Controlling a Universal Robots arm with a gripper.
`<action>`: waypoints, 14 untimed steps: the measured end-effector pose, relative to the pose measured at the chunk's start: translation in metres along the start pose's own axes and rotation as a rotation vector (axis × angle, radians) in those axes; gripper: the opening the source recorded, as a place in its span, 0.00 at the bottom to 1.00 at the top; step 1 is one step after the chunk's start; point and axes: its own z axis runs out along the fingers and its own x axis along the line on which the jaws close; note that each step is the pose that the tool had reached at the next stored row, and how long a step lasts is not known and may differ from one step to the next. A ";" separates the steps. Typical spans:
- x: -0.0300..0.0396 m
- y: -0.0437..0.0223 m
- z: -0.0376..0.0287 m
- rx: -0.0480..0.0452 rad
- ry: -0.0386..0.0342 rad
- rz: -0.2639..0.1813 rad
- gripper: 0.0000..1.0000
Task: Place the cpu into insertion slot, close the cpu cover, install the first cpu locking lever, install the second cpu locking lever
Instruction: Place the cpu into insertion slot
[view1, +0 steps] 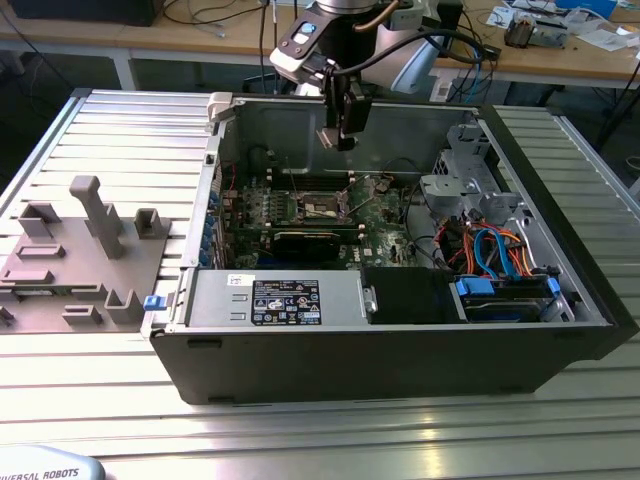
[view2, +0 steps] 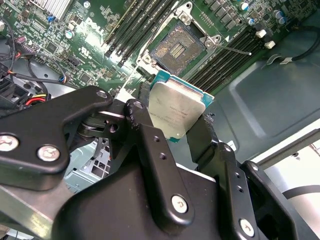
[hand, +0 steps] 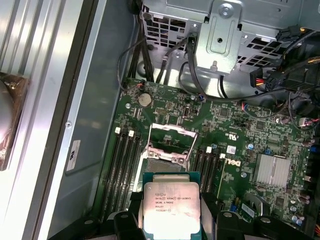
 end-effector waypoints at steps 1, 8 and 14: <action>0.0000 0.0000 0.0001 0.0000 0.0000 0.001 0.54; 0.0000 0.0000 0.0002 -0.0001 -0.0002 0.003 0.54; 0.0000 0.0000 0.0003 0.0000 -0.0004 0.005 0.54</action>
